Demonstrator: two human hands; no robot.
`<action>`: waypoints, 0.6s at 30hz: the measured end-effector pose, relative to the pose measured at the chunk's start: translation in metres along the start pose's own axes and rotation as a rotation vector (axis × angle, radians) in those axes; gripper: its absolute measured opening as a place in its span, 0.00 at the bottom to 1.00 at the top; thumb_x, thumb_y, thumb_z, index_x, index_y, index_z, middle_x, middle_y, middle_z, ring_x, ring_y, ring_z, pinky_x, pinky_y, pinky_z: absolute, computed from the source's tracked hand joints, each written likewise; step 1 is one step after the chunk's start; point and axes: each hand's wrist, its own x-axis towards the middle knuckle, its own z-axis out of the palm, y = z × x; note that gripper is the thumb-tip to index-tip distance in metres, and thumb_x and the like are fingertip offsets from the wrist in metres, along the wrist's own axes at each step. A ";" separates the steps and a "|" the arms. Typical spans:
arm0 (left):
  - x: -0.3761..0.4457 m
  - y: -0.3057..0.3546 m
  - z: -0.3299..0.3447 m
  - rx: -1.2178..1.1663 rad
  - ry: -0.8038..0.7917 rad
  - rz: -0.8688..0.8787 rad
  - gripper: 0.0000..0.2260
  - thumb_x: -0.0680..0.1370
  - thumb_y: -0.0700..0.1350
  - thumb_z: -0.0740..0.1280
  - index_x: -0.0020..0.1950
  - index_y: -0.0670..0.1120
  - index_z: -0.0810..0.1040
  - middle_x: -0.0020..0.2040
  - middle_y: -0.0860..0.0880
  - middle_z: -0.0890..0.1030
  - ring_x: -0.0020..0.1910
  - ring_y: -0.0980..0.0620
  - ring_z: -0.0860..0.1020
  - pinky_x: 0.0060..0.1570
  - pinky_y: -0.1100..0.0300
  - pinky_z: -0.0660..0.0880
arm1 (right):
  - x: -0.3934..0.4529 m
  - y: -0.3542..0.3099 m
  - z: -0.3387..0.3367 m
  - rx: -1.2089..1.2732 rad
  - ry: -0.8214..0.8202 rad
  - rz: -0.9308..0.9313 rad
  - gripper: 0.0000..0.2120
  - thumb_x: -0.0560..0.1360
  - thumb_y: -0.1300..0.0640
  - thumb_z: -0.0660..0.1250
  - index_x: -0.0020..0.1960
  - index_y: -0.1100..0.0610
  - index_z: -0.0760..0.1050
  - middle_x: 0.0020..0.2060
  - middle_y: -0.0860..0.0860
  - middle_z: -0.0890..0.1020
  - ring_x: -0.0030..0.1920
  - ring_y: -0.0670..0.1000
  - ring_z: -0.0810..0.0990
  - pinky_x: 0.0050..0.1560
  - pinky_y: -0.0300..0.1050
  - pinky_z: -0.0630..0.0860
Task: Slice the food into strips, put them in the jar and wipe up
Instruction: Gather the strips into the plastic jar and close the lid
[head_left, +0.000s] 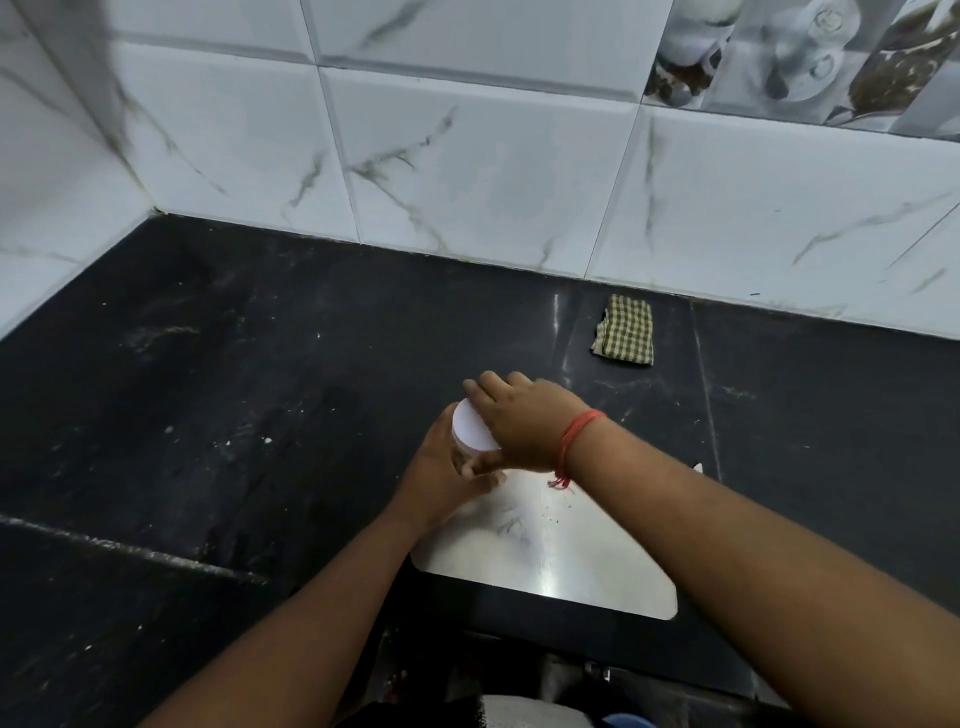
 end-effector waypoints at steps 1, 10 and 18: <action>-0.001 -0.001 -0.001 -0.012 0.005 -0.009 0.43 0.71 0.49 0.79 0.79 0.53 0.58 0.75 0.55 0.68 0.71 0.59 0.68 0.72 0.58 0.67 | 0.001 0.008 -0.003 -0.031 0.014 -0.126 0.44 0.72 0.29 0.59 0.78 0.55 0.54 0.69 0.54 0.68 0.59 0.56 0.74 0.57 0.50 0.78; 0.006 -0.003 0.005 0.077 0.046 0.030 0.39 0.70 0.53 0.78 0.76 0.52 0.63 0.69 0.56 0.71 0.66 0.58 0.73 0.67 0.56 0.74 | 0.001 -0.013 0.022 0.011 0.241 0.109 0.35 0.74 0.27 0.48 0.62 0.54 0.72 0.49 0.52 0.77 0.41 0.53 0.75 0.40 0.48 0.78; 0.009 -0.004 0.002 0.064 0.017 0.030 0.35 0.70 0.51 0.79 0.72 0.59 0.65 0.69 0.57 0.73 0.66 0.64 0.72 0.65 0.64 0.72 | 0.001 -0.009 0.004 0.015 0.063 0.101 0.43 0.70 0.24 0.52 0.73 0.54 0.61 0.63 0.55 0.73 0.54 0.58 0.78 0.54 0.55 0.74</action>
